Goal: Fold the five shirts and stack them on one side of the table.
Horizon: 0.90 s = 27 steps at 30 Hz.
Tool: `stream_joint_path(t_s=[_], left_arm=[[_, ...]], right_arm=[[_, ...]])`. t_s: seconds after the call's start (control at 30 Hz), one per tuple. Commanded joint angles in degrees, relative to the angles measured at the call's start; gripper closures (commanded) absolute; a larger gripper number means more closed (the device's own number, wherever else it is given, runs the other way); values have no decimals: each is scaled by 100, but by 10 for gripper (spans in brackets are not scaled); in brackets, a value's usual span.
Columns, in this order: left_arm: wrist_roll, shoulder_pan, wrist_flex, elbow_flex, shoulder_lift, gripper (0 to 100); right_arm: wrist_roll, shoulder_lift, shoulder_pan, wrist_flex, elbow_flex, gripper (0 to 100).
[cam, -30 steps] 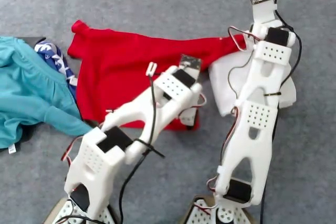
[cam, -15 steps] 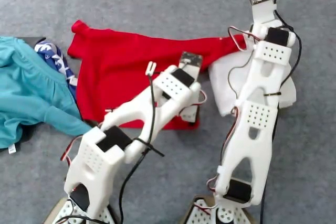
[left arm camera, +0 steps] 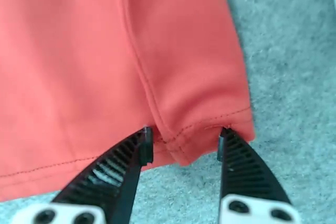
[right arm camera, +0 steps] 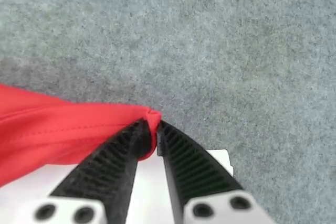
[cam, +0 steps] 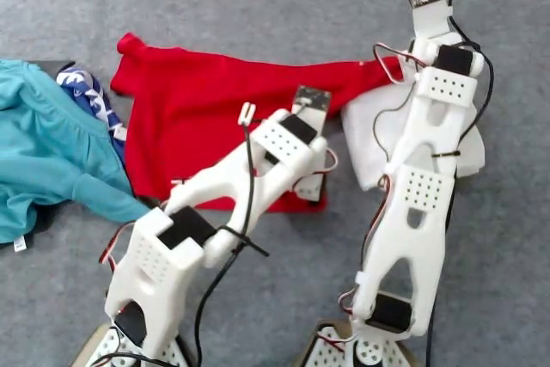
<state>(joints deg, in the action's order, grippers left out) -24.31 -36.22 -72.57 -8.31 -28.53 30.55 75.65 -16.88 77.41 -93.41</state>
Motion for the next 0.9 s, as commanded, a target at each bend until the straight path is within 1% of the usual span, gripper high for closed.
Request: stream_joint_path(t_s=[0.0, 0.1, 0.43, 0.6, 0.73, 0.87], left_arm=[[-44, 22, 79, -22, 308, 830], [-35, 31, 114, -13, 299, 865], [-18, 22, 123, -13, 308, 870], [0, 40, 105, -48, 369, 934], [0, 48, -281, -356, 369, 963], [0, 48, -545, -725, 325, 964]], right_arm=[[44, -110, -53, -105, -233, 985], [44, -110, -53, -105, -233, 985], [44, -110, -70, -105, -233, 985], [44, -110, -70, -105, -233, 985], [44, -110, -79, -105, -233, 985], [44, -110, -79, -105, -233, 985]])
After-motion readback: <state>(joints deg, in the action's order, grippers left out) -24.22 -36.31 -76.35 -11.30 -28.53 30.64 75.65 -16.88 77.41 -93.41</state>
